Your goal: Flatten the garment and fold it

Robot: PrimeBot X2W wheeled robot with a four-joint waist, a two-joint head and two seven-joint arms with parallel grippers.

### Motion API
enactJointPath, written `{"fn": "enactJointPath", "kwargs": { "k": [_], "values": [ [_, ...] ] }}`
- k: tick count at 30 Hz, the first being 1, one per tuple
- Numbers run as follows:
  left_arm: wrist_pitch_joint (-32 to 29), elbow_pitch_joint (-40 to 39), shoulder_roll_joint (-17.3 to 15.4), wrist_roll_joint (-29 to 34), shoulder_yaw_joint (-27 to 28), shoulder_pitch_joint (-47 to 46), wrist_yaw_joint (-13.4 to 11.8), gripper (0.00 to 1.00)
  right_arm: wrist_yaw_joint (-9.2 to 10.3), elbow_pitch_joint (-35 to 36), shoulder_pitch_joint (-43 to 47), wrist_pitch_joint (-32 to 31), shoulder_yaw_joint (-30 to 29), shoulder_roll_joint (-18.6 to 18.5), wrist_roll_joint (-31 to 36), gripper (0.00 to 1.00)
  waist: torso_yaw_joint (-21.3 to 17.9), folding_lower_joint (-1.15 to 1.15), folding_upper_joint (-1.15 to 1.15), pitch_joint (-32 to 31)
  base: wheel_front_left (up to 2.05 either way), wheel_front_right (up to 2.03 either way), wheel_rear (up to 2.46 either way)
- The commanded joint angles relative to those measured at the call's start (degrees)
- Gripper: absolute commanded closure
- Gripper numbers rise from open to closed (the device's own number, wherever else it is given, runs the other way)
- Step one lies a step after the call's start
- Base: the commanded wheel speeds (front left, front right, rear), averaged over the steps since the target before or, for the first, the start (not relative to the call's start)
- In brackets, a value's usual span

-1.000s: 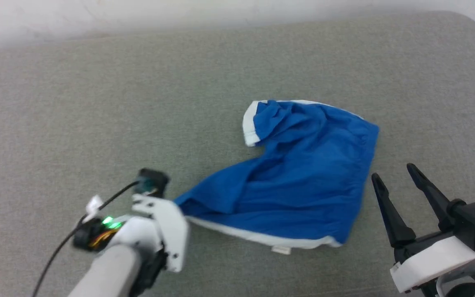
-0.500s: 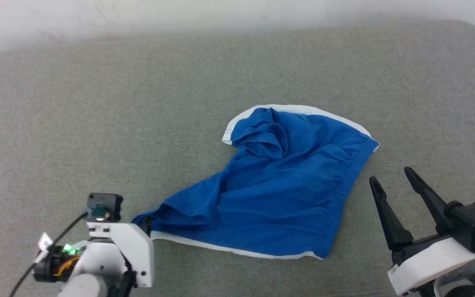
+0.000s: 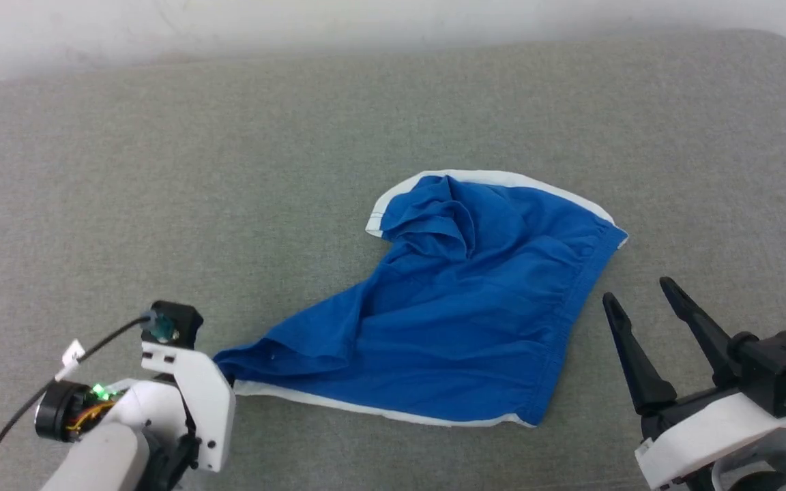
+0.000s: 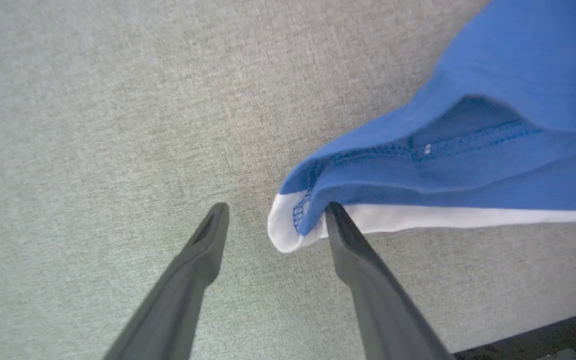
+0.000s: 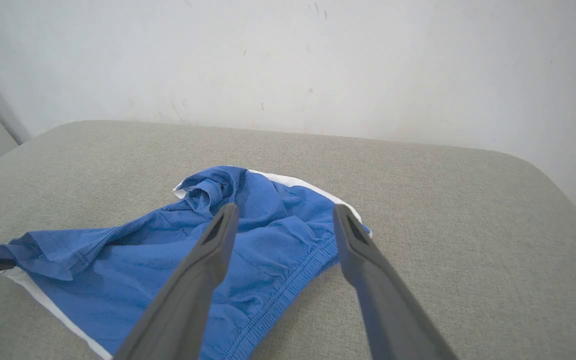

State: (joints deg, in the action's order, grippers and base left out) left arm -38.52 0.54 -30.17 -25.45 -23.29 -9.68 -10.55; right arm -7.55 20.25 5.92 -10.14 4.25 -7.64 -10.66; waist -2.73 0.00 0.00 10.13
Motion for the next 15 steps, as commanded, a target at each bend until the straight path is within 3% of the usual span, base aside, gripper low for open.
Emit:
{"fn": "enactJointPath", "kwargs": {
  "k": [1,5,6,7,8,9,15],
  "values": [
    [-1.1,1.9,-0.2,-0.6,-0.5,-2.1,1.1,0.0,0.06,0.0,-0.7,-0.1,0.2,0.2,-0.1,0.0,-1.0,0.0,0.0,1.5,0.0,0.0,0.0],
    [-4.7,6.4,0.5,-1.8,-1.8,-4.4,2.6,0.0,0.06,-0.7,-0.6,0.1,0.1,0.2,0.3,0.0,-1.8,0.0,0.0,3.1,0.0,0.0,0.0],
    [-5.3,7.5,0.9,-2.2,-2.1,-4.7,2.8,0.18,0.06,-0.9,-0.7,0.2,0.1,0.2,0.5,0.0,-2.0,0.0,0.0,3.4,0.0,0.0,0.0],
    [-6.0,8.5,1.3,-2.7,-2.3,-4.8,3.0,0.52,0.06,-1.1,-0.7,0.3,0.2,0.1,0.5,0.0,-2.2,0.0,0.0,3.6,0.0,0.0,0.0],
    [-6.4,9.3,1.8,-3.2,-2.5,-4.7,3.0,0.95,0.06,-1.3,-0.7,0.4,0.2,0.1,0.6,0.0,-2.4,0.0,0.0,3.7,0.0,0.0,0.0],
    [-6.6,10.0,2.3,-3.6,-2.5,-4.5,2.8,1.0,0.06,-1.6,-0.6,0.3,0.2,0.1,0.8,0.0,-2.6,0.0,0.0,3.8,0.0,0.0,0.0],
    [-5.0,9.9,4.3,-4.5,-2.3,-2.1,1.0,1.0,0.06,-4.3,0.6,-1.7,-0.3,-0.3,1.2,0.0,-2.3,0.0,0.0,3.4,0.0,0.0,0.0]
  ]
}}
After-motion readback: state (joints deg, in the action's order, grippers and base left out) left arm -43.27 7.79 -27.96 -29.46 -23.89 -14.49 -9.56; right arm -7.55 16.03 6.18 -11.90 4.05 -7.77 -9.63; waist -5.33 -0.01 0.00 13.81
